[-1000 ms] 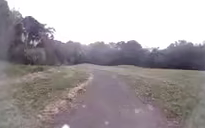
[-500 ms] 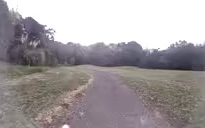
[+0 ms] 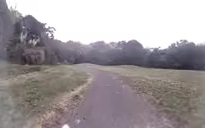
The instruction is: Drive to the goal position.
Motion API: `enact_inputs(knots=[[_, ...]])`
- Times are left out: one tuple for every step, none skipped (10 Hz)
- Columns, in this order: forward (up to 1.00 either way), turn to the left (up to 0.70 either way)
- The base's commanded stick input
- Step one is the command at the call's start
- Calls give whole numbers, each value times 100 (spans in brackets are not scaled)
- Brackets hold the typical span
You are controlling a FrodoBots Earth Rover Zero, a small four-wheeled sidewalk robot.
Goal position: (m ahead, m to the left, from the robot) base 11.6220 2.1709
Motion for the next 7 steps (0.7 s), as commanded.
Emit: enact_inputs(knots=[[45,0],[45,0],[45,0],[45,0],[45,0],[45,0],[45,0]])
